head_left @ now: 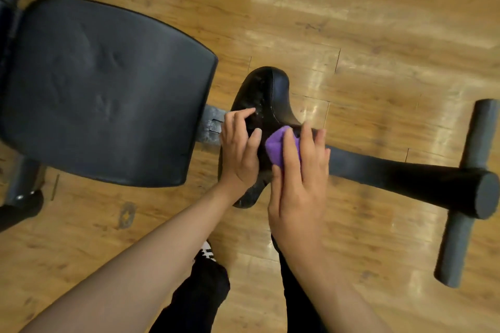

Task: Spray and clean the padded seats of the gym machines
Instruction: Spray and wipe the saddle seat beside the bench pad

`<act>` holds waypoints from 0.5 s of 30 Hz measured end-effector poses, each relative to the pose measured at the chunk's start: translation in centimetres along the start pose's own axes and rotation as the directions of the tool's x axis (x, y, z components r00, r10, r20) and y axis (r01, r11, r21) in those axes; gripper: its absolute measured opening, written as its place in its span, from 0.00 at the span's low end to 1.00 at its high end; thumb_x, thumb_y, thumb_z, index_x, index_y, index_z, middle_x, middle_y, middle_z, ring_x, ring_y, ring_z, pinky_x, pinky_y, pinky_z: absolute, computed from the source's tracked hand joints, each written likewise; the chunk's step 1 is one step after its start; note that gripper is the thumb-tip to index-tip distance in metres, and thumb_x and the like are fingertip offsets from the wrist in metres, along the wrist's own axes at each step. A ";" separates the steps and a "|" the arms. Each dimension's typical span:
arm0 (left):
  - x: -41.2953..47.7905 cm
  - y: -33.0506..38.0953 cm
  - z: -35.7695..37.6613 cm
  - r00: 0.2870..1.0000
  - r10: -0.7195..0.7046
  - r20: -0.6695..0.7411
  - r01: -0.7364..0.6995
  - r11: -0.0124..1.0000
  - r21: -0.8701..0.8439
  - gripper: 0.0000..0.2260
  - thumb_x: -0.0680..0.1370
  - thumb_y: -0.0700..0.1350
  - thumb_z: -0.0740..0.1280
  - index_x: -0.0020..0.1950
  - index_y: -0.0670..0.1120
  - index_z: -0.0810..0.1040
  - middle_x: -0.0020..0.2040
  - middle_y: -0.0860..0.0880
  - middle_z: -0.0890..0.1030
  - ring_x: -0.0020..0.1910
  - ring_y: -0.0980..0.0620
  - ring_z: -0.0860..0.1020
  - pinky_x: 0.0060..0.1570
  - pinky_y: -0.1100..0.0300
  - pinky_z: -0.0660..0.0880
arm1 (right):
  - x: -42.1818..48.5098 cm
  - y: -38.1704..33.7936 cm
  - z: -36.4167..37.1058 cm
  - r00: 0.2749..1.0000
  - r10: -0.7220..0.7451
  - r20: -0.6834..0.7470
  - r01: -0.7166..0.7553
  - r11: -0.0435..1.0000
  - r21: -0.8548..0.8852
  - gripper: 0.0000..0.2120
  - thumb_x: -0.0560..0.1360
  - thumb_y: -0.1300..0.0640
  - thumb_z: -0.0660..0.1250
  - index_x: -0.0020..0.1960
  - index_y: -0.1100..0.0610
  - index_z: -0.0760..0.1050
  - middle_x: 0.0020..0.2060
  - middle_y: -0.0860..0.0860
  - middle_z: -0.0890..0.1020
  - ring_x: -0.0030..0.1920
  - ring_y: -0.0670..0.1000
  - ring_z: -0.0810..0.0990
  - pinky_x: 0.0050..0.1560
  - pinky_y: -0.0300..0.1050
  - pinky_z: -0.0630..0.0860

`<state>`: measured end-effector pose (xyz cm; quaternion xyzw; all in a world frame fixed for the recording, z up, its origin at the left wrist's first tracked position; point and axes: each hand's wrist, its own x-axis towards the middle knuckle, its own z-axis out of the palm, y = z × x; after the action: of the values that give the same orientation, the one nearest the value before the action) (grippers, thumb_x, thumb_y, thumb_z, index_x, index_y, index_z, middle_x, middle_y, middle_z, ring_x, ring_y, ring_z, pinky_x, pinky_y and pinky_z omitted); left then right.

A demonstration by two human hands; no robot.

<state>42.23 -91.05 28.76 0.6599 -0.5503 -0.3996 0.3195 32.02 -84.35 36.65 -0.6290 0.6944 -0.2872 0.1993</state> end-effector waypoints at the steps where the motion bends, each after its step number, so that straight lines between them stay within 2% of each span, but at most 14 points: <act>1: 0.0 0.0 -0.2 1.000 0.009 0.017 -0.009 1.000 0.008 0.26 0.79 0.59 0.50 0.67 0.45 0.72 0.60 0.47 0.72 0.59 0.51 0.71 0.61 0.49 0.70 | 0.1 -0.1 0.6 0.999 0.017 -0.051 -0.017 1.000 -0.010 0.21 0.85 0.58 0.54 0.77 0.61 0.62 0.78 0.60 0.61 0.80 0.60 0.52 0.79 0.59 0.48; 3: 0.3 -0.2 -0.5 0.999 0.033 0.043 -0.033 0.999 0.011 0.25 0.79 0.60 0.51 0.67 0.46 0.71 0.60 0.48 0.71 0.60 0.52 0.70 0.63 0.51 0.69 | 2.3 -0.5 1.4 0.980 0.089 -0.179 -0.097 0.995 -0.037 0.21 0.84 0.57 0.55 0.76 0.61 0.67 0.76 0.58 0.65 0.80 0.58 0.56 0.79 0.59 0.46; 6: 0.9 -1.3 -1.3 0.992 0.071 0.109 -0.065 0.996 -0.054 0.25 0.78 0.63 0.55 0.66 0.47 0.73 0.59 0.49 0.71 0.62 0.51 0.71 0.66 0.47 0.68 | 4.4 -0.6 2.3 0.920 0.163 -0.357 -0.192 0.980 -0.045 0.19 0.84 0.53 0.57 0.71 0.57 0.74 0.72 0.54 0.73 0.77 0.54 0.63 0.78 0.62 0.52; 9: 1.7 -2.7 -2.5 0.967 0.163 0.197 -0.156 0.986 -0.050 0.26 0.78 0.64 0.56 0.68 0.48 0.73 0.60 0.50 0.70 0.65 0.51 0.70 0.68 0.42 0.66 | 3.4 -0.3 3.6 0.885 0.047 -0.463 -0.095 0.992 -0.081 0.16 0.84 0.56 0.60 0.70 0.57 0.75 0.70 0.55 0.75 0.76 0.57 0.66 0.77 0.63 0.56; 11: 2.1 -3.9 -3.3 0.931 0.264 0.252 -0.277 0.961 0.017 0.27 0.79 0.63 0.55 0.72 0.49 0.71 0.62 0.50 0.69 0.66 0.51 0.70 0.69 0.40 0.65 | 2.9 0.2 4.3 0.859 -0.033 -0.511 -0.018 0.995 -0.094 0.15 0.83 0.59 0.62 0.69 0.58 0.76 0.70 0.55 0.76 0.76 0.58 0.66 0.76 0.64 0.58; 13: 2.7 -5.3 -3.8 0.875 0.371 0.311 -0.407 0.911 0.060 0.29 0.79 0.63 0.55 0.75 0.48 0.69 0.65 0.50 0.68 0.68 0.51 0.68 0.70 0.42 0.64 | 2.7 1.1 4.7 0.830 -0.121 -0.545 0.065 0.990 -0.121 0.15 0.82 0.61 0.63 0.67 0.59 0.78 0.68 0.56 0.77 0.75 0.58 0.68 0.75 0.64 0.60; 15: 3.6 -6.6 -4.2 0.819 0.451 0.356 -0.506 0.860 0.074 0.31 0.78 0.63 0.55 0.77 0.49 0.66 0.70 0.50 0.65 0.72 0.52 0.65 0.72 0.48 0.61 | 2.7 2.1 4.9 0.775 -0.237 -0.586 0.186 0.972 -0.146 0.14 0.81 0.62 0.64 0.64 0.61 0.79 0.65 0.57 0.79 0.72 0.58 0.72 0.74 0.63 0.63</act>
<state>49.27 -93.39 24.41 0.4488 -0.7747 -0.3629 0.2585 33.26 -87.66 31.82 -0.5871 0.6573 -0.4640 -0.0893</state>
